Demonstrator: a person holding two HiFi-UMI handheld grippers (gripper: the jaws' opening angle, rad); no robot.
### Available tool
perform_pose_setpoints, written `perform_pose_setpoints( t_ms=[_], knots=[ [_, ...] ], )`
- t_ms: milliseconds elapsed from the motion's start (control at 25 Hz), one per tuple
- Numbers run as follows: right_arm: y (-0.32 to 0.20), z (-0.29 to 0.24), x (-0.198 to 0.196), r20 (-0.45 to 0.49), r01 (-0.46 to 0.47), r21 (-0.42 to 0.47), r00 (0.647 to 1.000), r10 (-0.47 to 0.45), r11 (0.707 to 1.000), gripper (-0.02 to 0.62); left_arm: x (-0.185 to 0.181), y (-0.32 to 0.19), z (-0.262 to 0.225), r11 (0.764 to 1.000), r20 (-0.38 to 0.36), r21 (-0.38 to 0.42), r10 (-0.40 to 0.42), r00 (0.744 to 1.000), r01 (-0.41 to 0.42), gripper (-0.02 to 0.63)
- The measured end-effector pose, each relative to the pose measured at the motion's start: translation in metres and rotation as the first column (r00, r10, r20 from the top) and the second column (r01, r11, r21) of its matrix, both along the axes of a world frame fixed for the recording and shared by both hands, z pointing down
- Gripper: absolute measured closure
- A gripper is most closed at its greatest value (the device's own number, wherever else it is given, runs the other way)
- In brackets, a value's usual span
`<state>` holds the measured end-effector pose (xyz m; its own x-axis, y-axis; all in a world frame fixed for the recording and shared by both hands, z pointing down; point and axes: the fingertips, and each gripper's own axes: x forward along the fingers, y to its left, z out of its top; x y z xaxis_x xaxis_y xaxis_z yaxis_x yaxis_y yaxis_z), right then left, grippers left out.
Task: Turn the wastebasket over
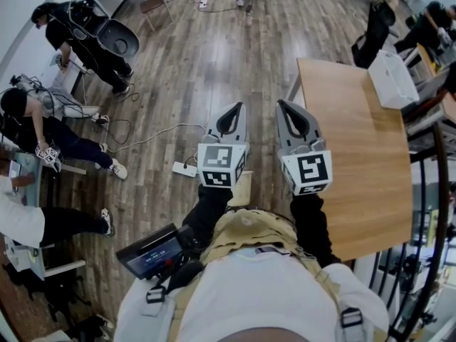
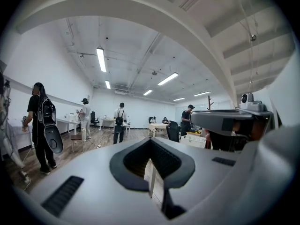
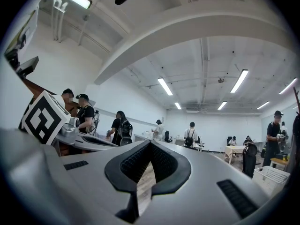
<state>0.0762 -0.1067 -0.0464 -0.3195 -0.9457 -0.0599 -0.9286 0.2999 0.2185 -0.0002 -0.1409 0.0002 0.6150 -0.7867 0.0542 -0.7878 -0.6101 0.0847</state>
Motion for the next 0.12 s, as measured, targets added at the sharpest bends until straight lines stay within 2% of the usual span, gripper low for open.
perform_pose_setpoints(
  t_ms=[120],
  knots=[
    [0.0002,-0.0023,-0.0002,0.010,-0.004,-0.003,1.000,0.004,1.000,0.575,0.0007,-0.0003,-0.0004,1.000,0.003,-0.001,0.000,1.000,0.000,0.609]
  ],
)
